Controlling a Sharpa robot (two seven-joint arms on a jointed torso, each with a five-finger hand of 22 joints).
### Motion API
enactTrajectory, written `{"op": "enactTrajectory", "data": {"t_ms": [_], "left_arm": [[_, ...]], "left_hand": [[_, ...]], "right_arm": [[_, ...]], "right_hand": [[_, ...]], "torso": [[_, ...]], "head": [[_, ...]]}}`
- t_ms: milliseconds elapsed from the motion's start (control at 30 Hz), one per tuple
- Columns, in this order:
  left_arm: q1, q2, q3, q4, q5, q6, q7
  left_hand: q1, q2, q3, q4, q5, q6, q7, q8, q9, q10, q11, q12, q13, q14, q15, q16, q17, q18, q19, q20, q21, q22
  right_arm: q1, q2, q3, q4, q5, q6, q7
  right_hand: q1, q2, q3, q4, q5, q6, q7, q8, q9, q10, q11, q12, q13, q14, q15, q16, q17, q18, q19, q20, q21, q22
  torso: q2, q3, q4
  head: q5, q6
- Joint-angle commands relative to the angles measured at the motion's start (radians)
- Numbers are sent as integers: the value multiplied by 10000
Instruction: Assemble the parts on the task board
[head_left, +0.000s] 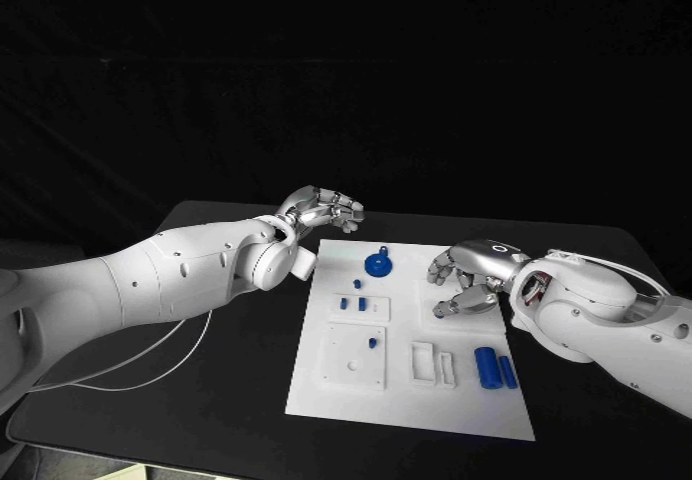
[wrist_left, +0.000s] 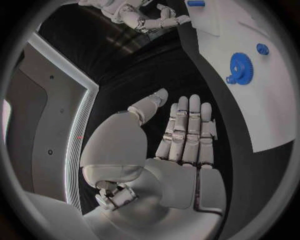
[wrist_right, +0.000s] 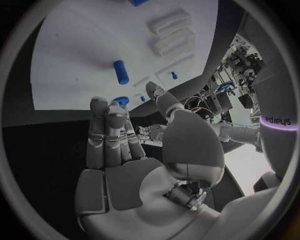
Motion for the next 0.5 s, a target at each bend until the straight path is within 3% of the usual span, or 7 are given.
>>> {"op": "enactTrajectory", "data": {"t_ms": [33, 267, 400, 500], "left_arm": [[9, 11, 8, 8, 49, 122, 69], [9, 4, 8, 9, 48, 96, 94], [9, -5, 8, 7, 48, 71, 85], [9, -9, 8, 7, 48, 74, 81]], "left_hand": [[-32, -6, -31, -4, 28, -45, 3, 18, -12, -61, 31, -24, -10, 34, 18, -43, 17, 120, -40, 43, -31, 16], [-19, 8, -24, -2, 31, -46, 2, 20, -13, -60, 29, -21, -12, 38, 17, -56, 35, 122, -36, 42, -35, 23], [-21, 6, -25, 0, 30, -46, 2, 21, -14, -60, 30, -20, -13, 39, 18, -60, 40, 122, -36, 43, -36, 24], [-20, -1, -27, -2, 29, -49, 3, 20, -15, -64, 31, -22, -15, 37, 19, -67, 47, 121, -38, 44, -39, 27]], "right_arm": [[2, 40, -27, 28, -533, 571, -258], [0, 68, -110, -15, -766, 588, -304], [0, 58, -142, -2, -853, 690, -320], [-5, 100, -168, -29, -948, 836, -355]], "right_hand": [[-9, -20, 23, 18, -106, -50, -84, 27, -10, -15, -17, -21, -19, -86, -10, 83, -39, 458, -52, 6, 63, 218], [299, 222, 265, -49, -335, 100, -169, 142, 16, 190, -74, 90, -30, -127, -64, 217, -152, 458, -110, 2, 162, 211], [812, 408, 1163, 106, -1273, 375, -191, 277, 20, 501, -159, 244, -15, -143, -138, 341, -306, 458, -118, 42, 238, 191], [852, 346, 1763, 243, -1523, 549, -239, 339, -2, 703, -222, 337, 5, -161, -202, 433, -428, 458, -130, 86, 309, 201]], "torso": [[4, -1, 7], [3, -4, 18], [5, -15, 18], [2, -14, 17]], "head": [[1, -3], [23, -28], [7, -24], [0, -26]]}}
